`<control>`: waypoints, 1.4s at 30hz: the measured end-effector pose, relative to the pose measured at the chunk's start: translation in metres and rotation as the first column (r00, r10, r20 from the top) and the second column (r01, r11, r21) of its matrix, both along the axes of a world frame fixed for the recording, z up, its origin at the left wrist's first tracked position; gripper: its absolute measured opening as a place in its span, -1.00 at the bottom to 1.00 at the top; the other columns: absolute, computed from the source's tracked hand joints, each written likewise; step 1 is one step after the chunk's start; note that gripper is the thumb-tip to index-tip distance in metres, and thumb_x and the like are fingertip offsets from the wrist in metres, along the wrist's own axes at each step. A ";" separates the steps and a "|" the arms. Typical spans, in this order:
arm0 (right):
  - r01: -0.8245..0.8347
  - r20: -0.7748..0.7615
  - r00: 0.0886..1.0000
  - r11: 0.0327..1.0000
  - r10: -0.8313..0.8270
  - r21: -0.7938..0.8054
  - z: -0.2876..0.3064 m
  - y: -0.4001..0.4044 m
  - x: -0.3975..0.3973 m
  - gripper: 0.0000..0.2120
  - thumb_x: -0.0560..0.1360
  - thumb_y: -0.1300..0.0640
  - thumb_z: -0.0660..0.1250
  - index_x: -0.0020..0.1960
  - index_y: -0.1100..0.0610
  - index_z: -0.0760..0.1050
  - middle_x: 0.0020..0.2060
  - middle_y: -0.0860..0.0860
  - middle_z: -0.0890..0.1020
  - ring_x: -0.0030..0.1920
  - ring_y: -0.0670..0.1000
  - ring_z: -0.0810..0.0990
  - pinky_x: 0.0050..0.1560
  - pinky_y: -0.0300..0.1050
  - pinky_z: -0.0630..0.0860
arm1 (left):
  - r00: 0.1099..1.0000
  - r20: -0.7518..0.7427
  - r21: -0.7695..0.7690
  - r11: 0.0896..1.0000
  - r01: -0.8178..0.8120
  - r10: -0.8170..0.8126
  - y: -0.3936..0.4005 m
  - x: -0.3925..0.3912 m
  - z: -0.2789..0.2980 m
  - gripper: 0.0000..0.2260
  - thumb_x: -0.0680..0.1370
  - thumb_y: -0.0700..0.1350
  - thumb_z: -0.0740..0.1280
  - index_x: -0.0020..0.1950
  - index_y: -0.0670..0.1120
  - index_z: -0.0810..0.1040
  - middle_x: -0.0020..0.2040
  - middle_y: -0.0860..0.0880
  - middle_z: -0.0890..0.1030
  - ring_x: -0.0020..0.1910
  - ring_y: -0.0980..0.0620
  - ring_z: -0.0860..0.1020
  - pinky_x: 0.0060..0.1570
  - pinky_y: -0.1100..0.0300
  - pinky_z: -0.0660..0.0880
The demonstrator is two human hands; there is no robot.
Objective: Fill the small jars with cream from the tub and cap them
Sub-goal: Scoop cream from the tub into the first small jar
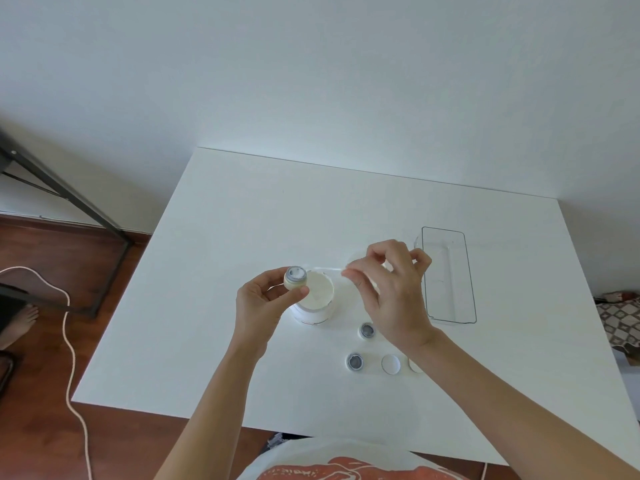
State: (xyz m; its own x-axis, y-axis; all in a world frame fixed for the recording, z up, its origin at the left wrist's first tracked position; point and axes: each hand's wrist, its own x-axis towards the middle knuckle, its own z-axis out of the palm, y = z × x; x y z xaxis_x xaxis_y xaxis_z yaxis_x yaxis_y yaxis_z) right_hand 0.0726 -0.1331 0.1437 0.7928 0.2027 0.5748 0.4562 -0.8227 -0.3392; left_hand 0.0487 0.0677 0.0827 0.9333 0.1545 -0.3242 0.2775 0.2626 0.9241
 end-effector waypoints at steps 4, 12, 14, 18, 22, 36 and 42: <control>0.150 -0.170 0.977 0.982 -0.129 0.116 -0.003 -0.001 0.007 -0.78 0.53 0.00 0.28 -0.22 0.04 0.59 -0.16 -0.03 0.47 -0.19 -0.02 0.49 -0.01 -0.11 0.12 | 1.000 -0.005 0.007 1.000 0.000 0.000 0.002 -0.001 -0.001 -0.70 0.39 -0.35 0.55 0.07 -0.12 0.69 -0.03 -0.02 0.77 -0.01 0.07 0.73 -0.09 0.39 0.56; 0.030 -0.239 0.966 0.961 -0.099 -0.274 -0.028 0.010 0.014 -0.87 0.47 0.07 0.42 -0.23 0.08 0.57 -0.19 0.01 0.52 -0.20 0.07 0.51 -0.01 -0.04 0.15 | 1.000 -0.019 0.025 1.000 0.000 0.000 0.002 -0.004 -0.004 -0.69 0.39 -0.35 0.55 0.07 -0.10 0.68 -0.04 -0.02 0.77 -0.02 0.07 0.73 -0.09 0.40 0.56; -0.028 -0.232 0.970 0.925 -0.065 -0.378 -0.031 0.017 0.018 -0.85 0.43 0.07 0.45 -0.27 0.09 0.56 -0.23 0.01 0.52 -0.22 0.08 0.50 -0.04 -0.03 0.17 | 1.000 -0.016 0.024 1.000 -0.001 0.002 0.002 -0.004 -0.004 -0.69 0.39 -0.36 0.55 0.07 -0.09 0.69 -0.04 -0.01 0.77 -0.03 0.08 0.73 -0.10 0.40 0.55; -0.105 -0.296 0.953 0.853 -0.060 -0.512 -0.039 0.030 0.024 -0.83 0.43 0.09 0.43 -0.31 0.10 0.55 -0.26 0.02 0.50 -0.21 0.09 0.50 -0.01 -0.04 0.16 | 1.000 -0.019 0.029 1.000 -0.008 0.009 0.004 -0.005 -0.005 -0.68 0.38 -0.35 0.56 0.07 -0.08 0.68 -0.03 -0.01 0.77 -0.04 0.09 0.73 -0.11 0.40 0.55; -0.227 -0.445 0.896 0.847 -0.012 -0.481 -0.050 0.034 0.027 -0.77 0.59 0.05 0.21 -0.10 0.13 0.57 -0.08 0.05 0.46 0.00 0.11 0.42 0.10 -0.02 0.08 | 1.000 -0.019 0.023 1.000 -0.020 0.021 0.006 -0.006 -0.004 -0.68 0.39 -0.36 0.55 0.07 -0.08 0.68 -0.04 -0.01 0.77 -0.06 0.09 0.73 -0.13 0.41 0.55; 0.269 -0.811 0.554 0.962 -0.191 -0.042 -0.038 0.004 0.032 -0.71 0.56 0.00 0.24 -0.30 0.08 0.45 -0.42 -0.06 0.39 -0.21 0.05 0.44 -0.08 -0.04 0.14 | 0.999 -0.018 0.029 0.999 -0.029 0.030 0.008 -0.010 -0.002 -0.68 0.39 -0.34 0.56 0.08 -0.07 0.68 -0.01 -0.01 0.76 -0.04 0.10 0.72 -0.12 0.43 0.54; 0.386 -0.859 0.506 0.912 -0.081 0.141 -0.019 -0.007 0.031 -0.73 0.56 0.03 0.27 -0.23 0.15 0.54 -0.50 -0.13 0.37 -0.38 -0.09 0.36 -0.06 -0.05 0.21 | 0.999 -0.015 0.019 0.999 -0.031 0.031 0.004 -0.009 -0.001 -0.70 0.39 -0.37 0.55 0.02 -0.09 0.65 -0.05 0.03 0.75 -0.09 0.10 0.71 -0.14 0.39 0.55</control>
